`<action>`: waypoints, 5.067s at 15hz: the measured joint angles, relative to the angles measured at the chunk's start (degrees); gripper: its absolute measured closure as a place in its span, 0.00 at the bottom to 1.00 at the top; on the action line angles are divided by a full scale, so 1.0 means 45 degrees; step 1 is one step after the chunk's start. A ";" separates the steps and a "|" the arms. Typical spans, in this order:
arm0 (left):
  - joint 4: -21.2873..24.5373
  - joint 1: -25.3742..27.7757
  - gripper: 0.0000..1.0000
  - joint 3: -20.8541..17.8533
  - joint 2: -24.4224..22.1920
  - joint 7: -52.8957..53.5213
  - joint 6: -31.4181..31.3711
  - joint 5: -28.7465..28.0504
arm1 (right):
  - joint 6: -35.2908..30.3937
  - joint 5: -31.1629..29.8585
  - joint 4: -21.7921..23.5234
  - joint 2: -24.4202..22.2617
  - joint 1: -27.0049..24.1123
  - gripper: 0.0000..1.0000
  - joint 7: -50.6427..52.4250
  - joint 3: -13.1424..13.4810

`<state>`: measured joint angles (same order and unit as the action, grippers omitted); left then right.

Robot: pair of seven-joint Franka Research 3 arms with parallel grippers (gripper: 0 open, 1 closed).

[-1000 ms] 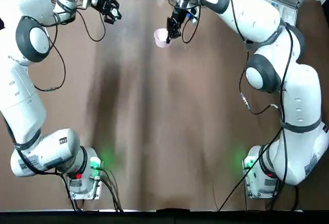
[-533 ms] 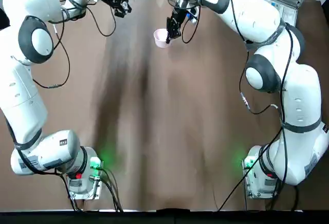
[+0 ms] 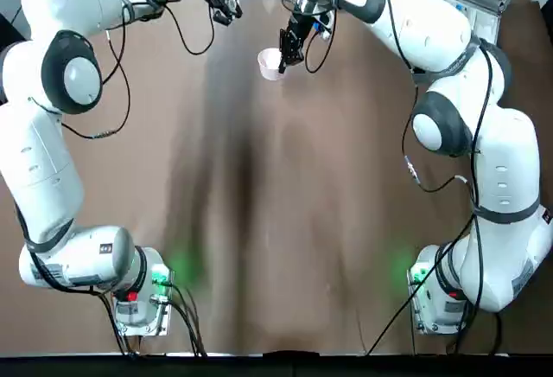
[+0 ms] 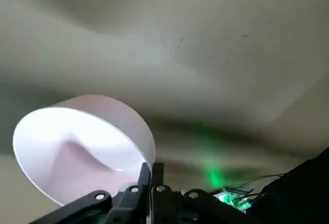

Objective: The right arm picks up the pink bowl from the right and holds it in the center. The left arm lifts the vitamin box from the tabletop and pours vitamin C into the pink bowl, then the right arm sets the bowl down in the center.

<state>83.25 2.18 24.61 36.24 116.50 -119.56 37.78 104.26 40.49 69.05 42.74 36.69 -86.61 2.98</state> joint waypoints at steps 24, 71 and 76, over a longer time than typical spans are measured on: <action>0.0252 -0.2837 0.90 0.0001 -0.0976 -0.2358 -0.1633 -0.7277 | -0.0014 0.0000 -0.0209 0.0006 0.0080 0.98 -0.0013 -0.0005; 0.1938 -0.4494 0.90 -0.0013 -0.1837 -0.3144 -0.4403 -1.4298 | -0.0056 0.0008 -0.0402 0.0006 0.0059 0.98 0.0569 -0.0024; 0.2214 -0.4591 0.90 0.0005 -0.2051 -0.3144 -0.4457 -1.5338 | -0.0056 0.0011 -0.0409 0.0006 0.0055 0.98 0.0599 -0.0063</action>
<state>93.21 -18.48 24.63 27.02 102.36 -139.62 -31.24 104.01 40.54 67.21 42.77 36.94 -83.91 2.70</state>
